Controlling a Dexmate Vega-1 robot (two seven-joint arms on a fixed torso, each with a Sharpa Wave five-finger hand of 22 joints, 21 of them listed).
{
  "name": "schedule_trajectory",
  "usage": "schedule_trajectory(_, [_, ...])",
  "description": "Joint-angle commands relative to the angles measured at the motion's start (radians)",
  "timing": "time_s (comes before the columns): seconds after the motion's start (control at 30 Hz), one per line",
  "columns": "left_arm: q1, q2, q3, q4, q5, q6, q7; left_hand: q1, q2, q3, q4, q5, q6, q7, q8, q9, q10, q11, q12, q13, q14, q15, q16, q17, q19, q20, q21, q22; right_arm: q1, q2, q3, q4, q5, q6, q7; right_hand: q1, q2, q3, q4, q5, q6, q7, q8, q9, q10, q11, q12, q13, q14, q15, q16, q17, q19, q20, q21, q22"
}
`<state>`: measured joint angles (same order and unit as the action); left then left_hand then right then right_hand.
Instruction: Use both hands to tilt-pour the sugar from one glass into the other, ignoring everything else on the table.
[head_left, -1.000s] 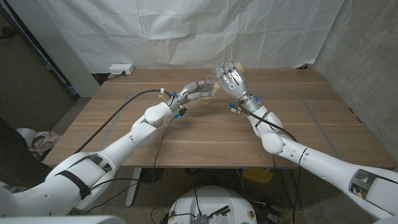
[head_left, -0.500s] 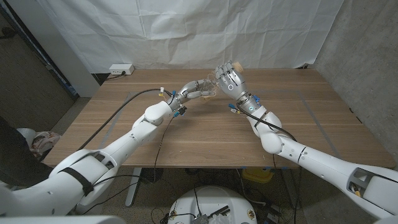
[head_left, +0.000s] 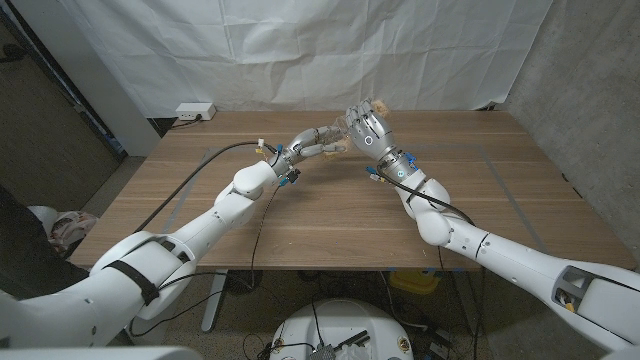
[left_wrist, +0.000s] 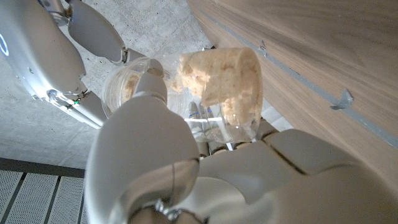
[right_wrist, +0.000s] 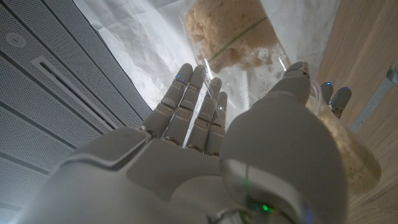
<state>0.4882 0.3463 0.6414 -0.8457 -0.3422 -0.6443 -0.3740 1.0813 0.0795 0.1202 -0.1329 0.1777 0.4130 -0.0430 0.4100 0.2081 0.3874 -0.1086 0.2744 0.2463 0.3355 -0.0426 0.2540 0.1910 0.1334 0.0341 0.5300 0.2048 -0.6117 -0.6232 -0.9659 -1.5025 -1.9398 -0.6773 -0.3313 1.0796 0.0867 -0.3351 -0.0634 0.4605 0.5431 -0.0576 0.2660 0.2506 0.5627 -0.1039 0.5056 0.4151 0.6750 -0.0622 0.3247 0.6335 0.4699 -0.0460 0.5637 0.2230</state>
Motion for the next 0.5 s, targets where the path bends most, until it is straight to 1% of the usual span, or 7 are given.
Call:
schedule_trajectory(0.03, [-0.027,-0.024,0.003,0.067,-0.005,-0.025,-0.018,-0.001,0.006,-0.001,-0.005,0.004,0.009,-0.004,-0.003,0.003,0.005,-0.003,-0.001,0.002,0.008,-0.085,-0.002,0.002,-0.003,0.000,0.009,0.003,0.016,0.013,-0.014,0.031,0.004,-0.018,-0.008,-0.001,0.009,0.000,0.003,-0.003,0.055,-0.056,-0.004,0.003,0.006,-0.002,-0.002,0.004,-0.007,-0.158,-0.001,0.003,-0.005,-0.088,0.002,-0.001])
schedule_trajectory(0.17, [-0.033,-0.033,0.002,0.085,-0.010,-0.035,-0.026,0.000,0.006,0.000,-0.006,0.005,0.010,-0.005,-0.003,0.003,0.007,-0.002,0.000,0.002,0.010,-0.086,-0.002,0.002,-0.003,0.000,0.009,0.003,0.015,0.007,-0.011,0.018,0.020,-0.018,-0.005,-0.001,0.009,0.000,0.003,-0.003,0.054,-0.057,-0.006,0.002,0.007,-0.003,-0.003,0.004,-0.007,-0.158,-0.001,0.004,-0.007,-0.087,0.002,-0.002])
schedule_trajectory(0.23, [-0.036,-0.037,0.002,0.094,-0.012,-0.040,-0.028,0.000,0.008,0.000,-0.006,0.005,0.013,-0.004,-0.003,0.003,0.008,-0.003,0.000,0.002,0.010,-0.086,-0.002,0.003,-0.002,0.000,0.010,0.003,0.020,0.000,-0.014,0.016,0.020,-0.011,-0.017,-0.001,0.010,0.000,0.004,-0.003,0.055,-0.057,-0.006,0.001,0.007,-0.003,-0.003,0.005,-0.006,-0.158,-0.001,0.005,-0.008,-0.087,0.002,-0.002])
schedule_trajectory(0.27, [-0.037,-0.038,0.002,0.096,-0.011,-0.040,-0.028,0.001,0.008,0.001,-0.006,0.005,0.013,-0.003,-0.003,0.003,0.008,-0.003,0.000,0.002,0.010,-0.086,-0.002,0.003,-0.002,0.001,0.010,0.003,0.022,0.008,-0.015,0.025,0.007,-0.024,-0.010,-0.001,0.010,0.000,0.004,-0.004,0.055,-0.057,-0.007,0.001,0.007,-0.006,-0.004,0.005,-0.006,-0.158,-0.002,0.005,-0.007,-0.088,0.003,-0.002])
schedule_trajectory(0.33, [-0.042,-0.046,0.001,0.112,-0.017,-0.047,-0.036,0.003,0.011,0.002,-0.007,0.005,0.014,-0.004,-0.004,0.003,0.009,-0.001,0.000,0.002,0.011,-0.085,-0.002,0.003,-0.002,0.002,0.010,0.003,0.020,0.007,-0.014,0.017,0.018,-0.019,-0.006,-0.001,0.009,-0.001,0.005,-0.004,0.055,-0.056,-0.008,0.001,0.007,-0.004,-0.004,0.004,-0.007,-0.157,-0.002,0.005,-0.009,-0.088,0.003,-0.002])
schedule_trajectory(0.4, [-0.046,-0.051,0.003,0.124,-0.016,-0.054,-0.037,0.004,0.012,0.003,-0.007,0.006,0.016,-0.004,-0.004,0.003,0.010,-0.001,0.000,0.002,0.011,-0.086,-0.002,0.003,-0.001,0.001,0.011,0.003,0.024,0.007,-0.017,0.024,0.019,-0.018,-0.023,-0.002,0.009,-0.001,0.005,-0.004,0.055,-0.055,-0.008,0.001,0.006,-0.007,-0.005,0.005,-0.007,-0.157,-0.003,0.006,-0.009,-0.087,0.003,-0.003])
schedule_trajectory(0.5, [-0.052,-0.059,0.002,0.143,-0.019,-0.064,-0.043,0.004,0.014,0.004,-0.007,0.006,0.017,-0.005,-0.004,0.004,0.009,0.000,0.000,0.002,0.011,-0.086,-0.002,0.003,-0.002,0.002,0.011,0.003,0.026,0.003,-0.019,0.016,0.011,-0.016,-0.007,-0.002,0.008,-0.001,0.006,-0.005,0.055,-0.056,-0.009,0.000,0.006,-0.006,-0.006,0.005,-0.008,-0.157,-0.003,0.006,-0.010,-0.087,0.003,-0.003])
